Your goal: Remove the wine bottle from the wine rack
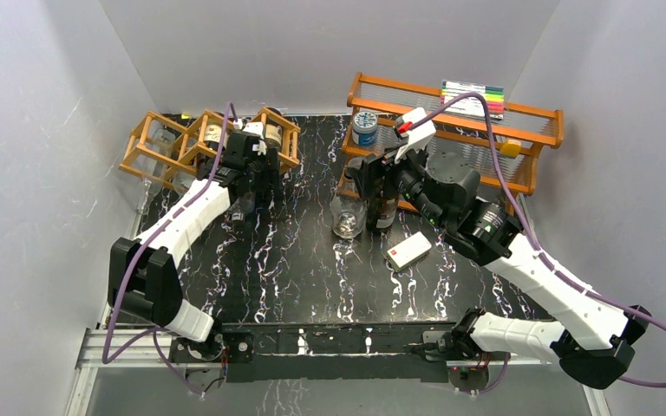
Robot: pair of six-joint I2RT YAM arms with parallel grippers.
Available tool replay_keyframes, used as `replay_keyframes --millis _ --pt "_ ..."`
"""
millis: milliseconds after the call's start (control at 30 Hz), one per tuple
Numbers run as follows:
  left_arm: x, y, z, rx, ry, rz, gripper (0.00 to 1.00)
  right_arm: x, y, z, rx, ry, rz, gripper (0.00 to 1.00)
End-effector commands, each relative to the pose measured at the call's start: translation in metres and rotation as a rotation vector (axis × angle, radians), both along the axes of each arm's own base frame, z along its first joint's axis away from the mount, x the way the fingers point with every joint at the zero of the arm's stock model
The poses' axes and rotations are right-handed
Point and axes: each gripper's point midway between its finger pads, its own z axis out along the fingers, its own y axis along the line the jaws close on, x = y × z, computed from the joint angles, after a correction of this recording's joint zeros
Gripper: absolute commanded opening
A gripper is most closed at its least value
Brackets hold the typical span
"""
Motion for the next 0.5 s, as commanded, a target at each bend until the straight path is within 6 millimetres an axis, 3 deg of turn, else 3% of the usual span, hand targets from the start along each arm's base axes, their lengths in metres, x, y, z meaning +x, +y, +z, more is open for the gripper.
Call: replay_keyframes --millis 0,300,467 --pt "0.021 0.006 0.015 0.013 -0.114 0.030 0.59 0.000 -0.012 0.014 0.023 -0.044 -0.032 0.98" --pt "0.027 0.002 0.002 0.016 -0.100 0.022 0.52 -0.002 -0.014 0.018 0.032 -0.050 -0.031 0.98" --pt "0.021 0.003 -0.006 0.016 -0.080 0.019 0.58 -0.003 -0.014 0.017 0.033 -0.046 -0.030 0.98"
